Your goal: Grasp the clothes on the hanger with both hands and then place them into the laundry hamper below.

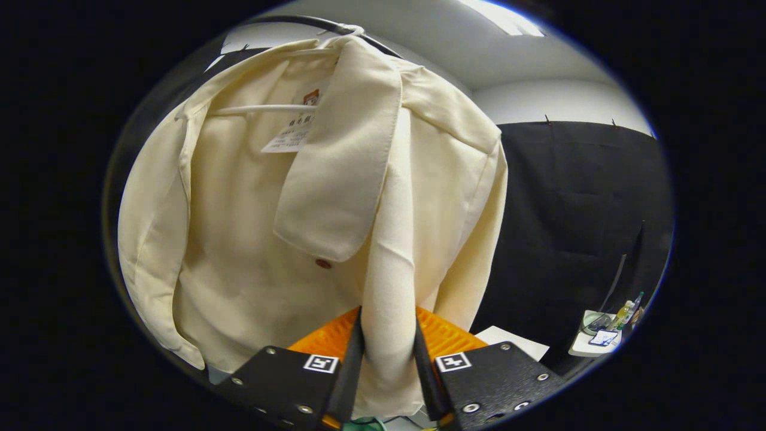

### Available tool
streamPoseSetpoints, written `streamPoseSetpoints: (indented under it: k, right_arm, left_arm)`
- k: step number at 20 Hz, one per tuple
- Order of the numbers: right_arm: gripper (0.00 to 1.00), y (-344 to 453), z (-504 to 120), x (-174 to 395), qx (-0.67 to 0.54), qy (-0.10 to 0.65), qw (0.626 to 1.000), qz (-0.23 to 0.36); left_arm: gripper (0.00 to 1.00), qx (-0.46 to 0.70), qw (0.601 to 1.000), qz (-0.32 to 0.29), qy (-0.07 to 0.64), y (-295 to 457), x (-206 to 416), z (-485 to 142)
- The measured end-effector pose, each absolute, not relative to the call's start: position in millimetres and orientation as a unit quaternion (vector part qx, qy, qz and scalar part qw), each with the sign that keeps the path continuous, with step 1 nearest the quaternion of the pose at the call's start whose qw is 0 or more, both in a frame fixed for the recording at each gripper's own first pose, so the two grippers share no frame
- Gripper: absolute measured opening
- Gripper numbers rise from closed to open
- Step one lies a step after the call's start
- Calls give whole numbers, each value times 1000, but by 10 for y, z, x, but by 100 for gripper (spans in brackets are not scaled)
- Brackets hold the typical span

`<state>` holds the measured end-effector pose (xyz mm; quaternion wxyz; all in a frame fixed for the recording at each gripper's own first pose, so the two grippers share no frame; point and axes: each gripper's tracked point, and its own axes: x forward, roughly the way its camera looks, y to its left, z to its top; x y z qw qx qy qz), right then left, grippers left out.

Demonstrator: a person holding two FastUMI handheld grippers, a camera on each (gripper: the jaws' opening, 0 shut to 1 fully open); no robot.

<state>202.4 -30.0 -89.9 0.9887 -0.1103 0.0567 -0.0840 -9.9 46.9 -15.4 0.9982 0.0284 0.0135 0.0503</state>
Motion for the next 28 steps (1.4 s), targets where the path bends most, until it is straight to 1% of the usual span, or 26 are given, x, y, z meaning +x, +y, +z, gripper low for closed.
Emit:
streamPoseSetpoints:
  k: [1, 3, 5, 7, 9, 10, 11, 15, 18, 20, 21, 23, 25, 27, 28]
  right_arm:
    - [25, -307, -853, 1971, -106, 56, 990, -76]
    - [12, -335, -749, 1858, -96, 53, 993, -53]
    - [6, -325, -581, 1713, -90, 41, 994, -33]
    - [5, -354, -374, 1514, -86, 28, 996, -17]
    - [4, -445, -201, 1336, -71, 21, 997, -8]
    - [4, -500, -144, 1266, -62, 21, 998, -4]
    - [4, -545, -97, 1215, -54, 22, 998, 0]
    - [4, -645, -14, 1136, -49, 23, 999, 5]
    - [4, -677, -35, 1139, -38, 31, 999, 10]
    - [4, -688, -52, 1153, -31, 36, 999, 14]
    - [4, -691, -42, 1166, -31, 36, 999, 14]
    - [4, -708, -37, 1184, -31, 36, 999, 14]
    - [4, -705, -30, 1192, -27, 33, 999, 15]
    - [4, -701, -42, 1218, -23, 33, 999, 15]
    - [5, -686, -50, 1235, -19, 33, 999, 17]
  left_arm:
    - [96, 25, 999, 42, 15, 407, -42, -187]
    - [96, 13, 1000, 17, 21, 254, 103, -269]
    - [97, -1, 999, -21, 31, -8, 306, -411]
    - [97, -7, 998, -54, 42, -283, 519, -577]
    - [97, 3, 997, -66, 39, -531, 759, -734]
    - [100, 16, 997, -67, 32, -695, 895, -812]
    - [97, 31, 997, -65, 24, -800, 1025, -871]
    - [97, 113, 993, -41, 0, -1178, 1454, -1182]
    - [97, 174, 984, -29, -13, -1367, 1649, -1435]
    - [97, 199, 980, 1, -21, -1308, 1760, -1512]
    - [95, 199, 979, 19, -24, -1230, 1791, -1514]
    - [97, 191, 980, 54, -23, -1043, 1841, -1510]
    - [99, 193, 977, 86, -25, -844, 1874, -1437]
    - [96, 212, 968, 126, -39, -602, 1825, -1306]
    - [99, 225, 962, 146, -51, -475, 1767, -1227]
